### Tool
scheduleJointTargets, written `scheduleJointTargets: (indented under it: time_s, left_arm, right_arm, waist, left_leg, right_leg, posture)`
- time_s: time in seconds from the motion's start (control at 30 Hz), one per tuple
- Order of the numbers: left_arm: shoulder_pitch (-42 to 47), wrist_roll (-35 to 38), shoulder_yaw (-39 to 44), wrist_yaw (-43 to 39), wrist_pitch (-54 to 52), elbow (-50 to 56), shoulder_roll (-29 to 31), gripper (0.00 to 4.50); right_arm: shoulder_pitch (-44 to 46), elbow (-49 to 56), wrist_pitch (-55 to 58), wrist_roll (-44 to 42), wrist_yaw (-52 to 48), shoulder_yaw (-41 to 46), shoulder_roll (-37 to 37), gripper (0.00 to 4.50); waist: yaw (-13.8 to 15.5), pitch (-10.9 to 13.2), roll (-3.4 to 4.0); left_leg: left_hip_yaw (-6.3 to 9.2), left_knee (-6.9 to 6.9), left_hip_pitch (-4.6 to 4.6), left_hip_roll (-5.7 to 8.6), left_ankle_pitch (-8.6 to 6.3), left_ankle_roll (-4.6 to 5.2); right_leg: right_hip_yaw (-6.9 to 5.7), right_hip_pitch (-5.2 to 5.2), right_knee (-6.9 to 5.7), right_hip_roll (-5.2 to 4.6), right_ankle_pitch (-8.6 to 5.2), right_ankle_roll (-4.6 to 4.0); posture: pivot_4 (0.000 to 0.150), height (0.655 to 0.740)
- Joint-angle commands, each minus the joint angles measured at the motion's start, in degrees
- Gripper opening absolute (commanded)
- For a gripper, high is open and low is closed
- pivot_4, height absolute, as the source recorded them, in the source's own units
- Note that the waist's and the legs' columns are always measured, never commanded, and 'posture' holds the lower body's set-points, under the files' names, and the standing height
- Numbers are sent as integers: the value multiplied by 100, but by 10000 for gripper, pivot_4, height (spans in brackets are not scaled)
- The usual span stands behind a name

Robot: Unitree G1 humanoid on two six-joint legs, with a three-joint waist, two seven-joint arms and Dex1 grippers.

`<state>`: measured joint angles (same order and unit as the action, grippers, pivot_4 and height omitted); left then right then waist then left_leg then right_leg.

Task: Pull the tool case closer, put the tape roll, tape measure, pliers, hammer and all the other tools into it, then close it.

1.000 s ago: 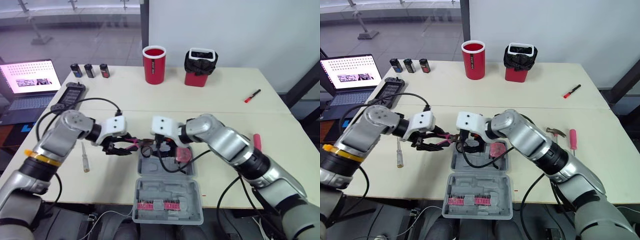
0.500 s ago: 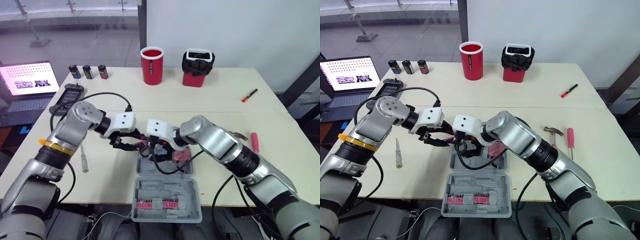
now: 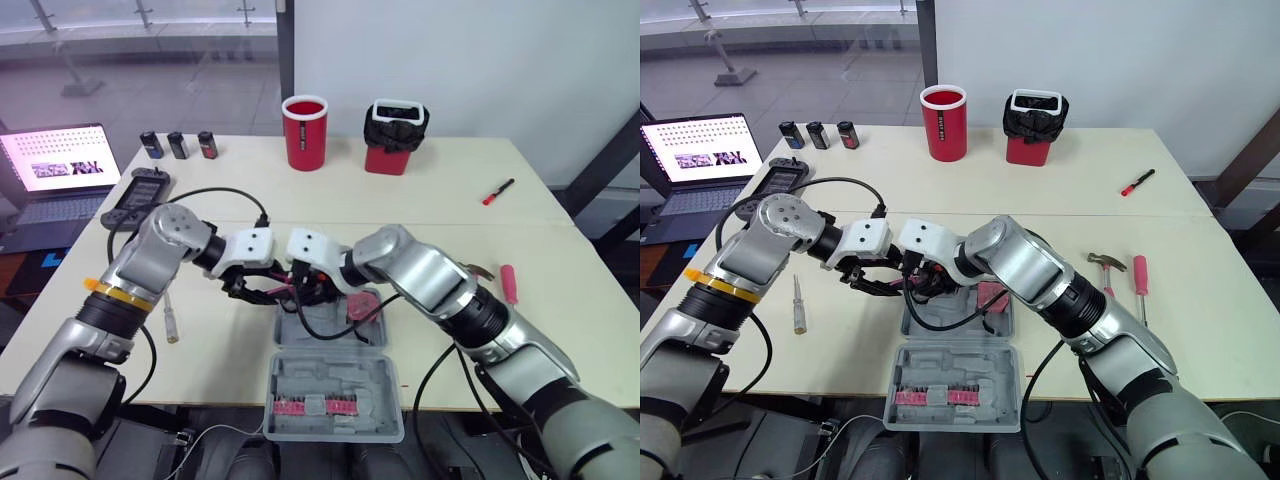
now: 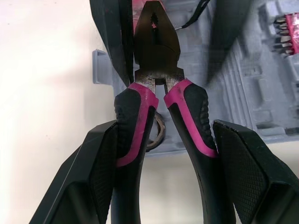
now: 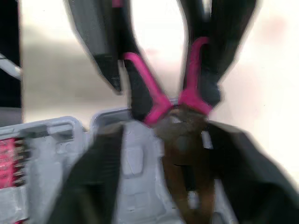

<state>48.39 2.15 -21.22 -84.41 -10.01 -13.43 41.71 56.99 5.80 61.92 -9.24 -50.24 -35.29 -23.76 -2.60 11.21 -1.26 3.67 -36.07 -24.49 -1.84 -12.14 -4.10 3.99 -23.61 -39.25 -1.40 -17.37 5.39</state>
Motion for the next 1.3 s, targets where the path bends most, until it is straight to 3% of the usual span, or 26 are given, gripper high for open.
scheduleJointTargets:
  time_s: [0.03,0.33,0.4,0.47,0.5,0.73,0.87,1.1,1.3]
  left_arm:
    - [85,19,179,70,-14,81,8,26563]
    - [48,195,303,35,-292,111,-44,26563]
    - [69,324,409,47,-433,65,-91,36839]
    - [63,384,454,-26,-476,45,-69,44335]
    - [41,456,542,-35,-462,-6,-50,45000]
    - [-208,1364,1389,-299,-1390,-82,384,45000]
    - [-1536,1860,2375,-232,-1327,300,927,45000]
    - [-3241,1750,3227,980,245,763,301,45000]
    - [-3604,2283,3390,760,609,953,79,45000]
  right_arm:
    - [113,99,-54,-9,45,180,59,10325]
    - [72,78,-151,26,82,194,81,10323]
    - [56,74,-169,23,91,203,87,10323]
    - [36,89,-173,15,106,204,83,10058]
    - [-3,95,-201,14,111,204,60,10058]
    - [-319,419,-226,-2,117,197,-171,10058]
    - [-581,1115,-71,-85,-180,106,-850,10058]
    - [-378,1598,-142,92,-762,-466,-1726,10058]
    - [-123,1414,-246,416,-882,-825,-1825,10058]
  waist:
    - [-8,0,0]
    - [-5,0,0]
    - [-5,0,0]
    - [-7,0,0]
    - [-8,0,0]
    - [-30,0,0]
    - [-112,3,7]
    - [-78,6,5]
    - [-5,5,4]
  left_leg:
    - [0,0,0,0,0,0]
    - [2,-3,0,-1,0,0]
    - [3,-3,0,0,0,0]
    - [3,-3,0,-1,0,0]
    - [3,-3,0,-1,0,0]
    - [4,-1,0,-2,0,0]
    - [-1,2,2,-1,0,0]
    - [6,-2,7,-5,-1,2]
    - [-3,-6,10,-4,-1,2]
  right_leg:
    - [0,0,0,0,0,0]
    - [0,0,-3,2,0,0]
    - [0,0,-3,2,0,0]
    - [0,0,-4,2,0,0]
    - [0,0,-4,2,0,0]
    - [-1,-2,-5,4,0,0]
    - [1,-1,-3,-5,-2,2]
    - [-8,5,0,-6,-2,-1]
    - [-4,7,4,-8,-2,-1]
  posture:
    - [1500,7387]
    - [1500,7387]
    - [1500,7387]
    - [1500,7387]
    - [1500,7387]
    - [1500,7387]
    - [1500,7387]
    - [1500,7387]
    - [1500,7387]
